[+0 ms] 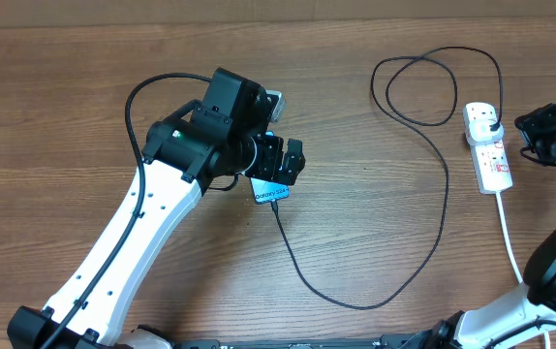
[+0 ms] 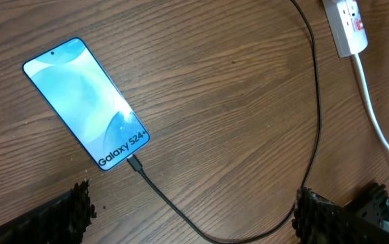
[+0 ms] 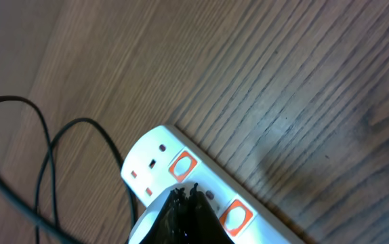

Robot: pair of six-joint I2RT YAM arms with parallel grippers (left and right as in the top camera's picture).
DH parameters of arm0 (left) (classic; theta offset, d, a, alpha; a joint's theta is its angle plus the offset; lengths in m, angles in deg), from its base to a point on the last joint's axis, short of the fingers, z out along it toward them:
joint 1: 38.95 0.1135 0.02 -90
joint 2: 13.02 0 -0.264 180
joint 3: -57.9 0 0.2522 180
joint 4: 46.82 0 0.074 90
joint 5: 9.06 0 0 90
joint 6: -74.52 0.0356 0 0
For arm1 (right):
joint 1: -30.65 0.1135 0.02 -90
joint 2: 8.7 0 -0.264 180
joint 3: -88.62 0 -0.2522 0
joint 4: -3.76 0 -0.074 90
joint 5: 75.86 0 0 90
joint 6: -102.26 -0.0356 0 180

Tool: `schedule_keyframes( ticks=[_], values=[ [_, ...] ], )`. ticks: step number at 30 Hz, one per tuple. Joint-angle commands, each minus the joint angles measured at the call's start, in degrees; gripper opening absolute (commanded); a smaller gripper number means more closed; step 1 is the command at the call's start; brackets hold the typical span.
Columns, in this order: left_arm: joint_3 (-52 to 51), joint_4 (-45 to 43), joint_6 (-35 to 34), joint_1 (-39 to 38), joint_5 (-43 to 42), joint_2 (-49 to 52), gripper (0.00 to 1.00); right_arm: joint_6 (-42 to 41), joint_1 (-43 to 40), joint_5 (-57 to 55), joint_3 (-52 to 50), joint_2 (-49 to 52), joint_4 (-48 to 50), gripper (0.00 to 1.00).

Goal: Plug charger to phone and switch on socket
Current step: 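Position the right gripper tip over the power strip's orange switch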

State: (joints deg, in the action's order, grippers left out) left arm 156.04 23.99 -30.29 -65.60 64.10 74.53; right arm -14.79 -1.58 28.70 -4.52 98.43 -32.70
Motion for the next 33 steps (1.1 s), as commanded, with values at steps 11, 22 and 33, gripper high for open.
schedule_keyframes(
  ticks=[11,22,33],
  values=[
    [1.0,-0.3,0.5,-0.4,0.8,-0.7,1.00,-0.8,-0.1,-0.9,1.7,5.1,-0.7,0.04],
    [1.0,-0.3,0.5,-0.4,0.8,-0.7,1.00,-0.8,1.2,1.0,1.7,8.0,-1.0,0.04],
    [1.0,-0.3,0.5,-0.4,1.0,-0.7,1.00,-0.8,4.0,1.0,1.6,8.7,-2.5,0.04]
  ],
)
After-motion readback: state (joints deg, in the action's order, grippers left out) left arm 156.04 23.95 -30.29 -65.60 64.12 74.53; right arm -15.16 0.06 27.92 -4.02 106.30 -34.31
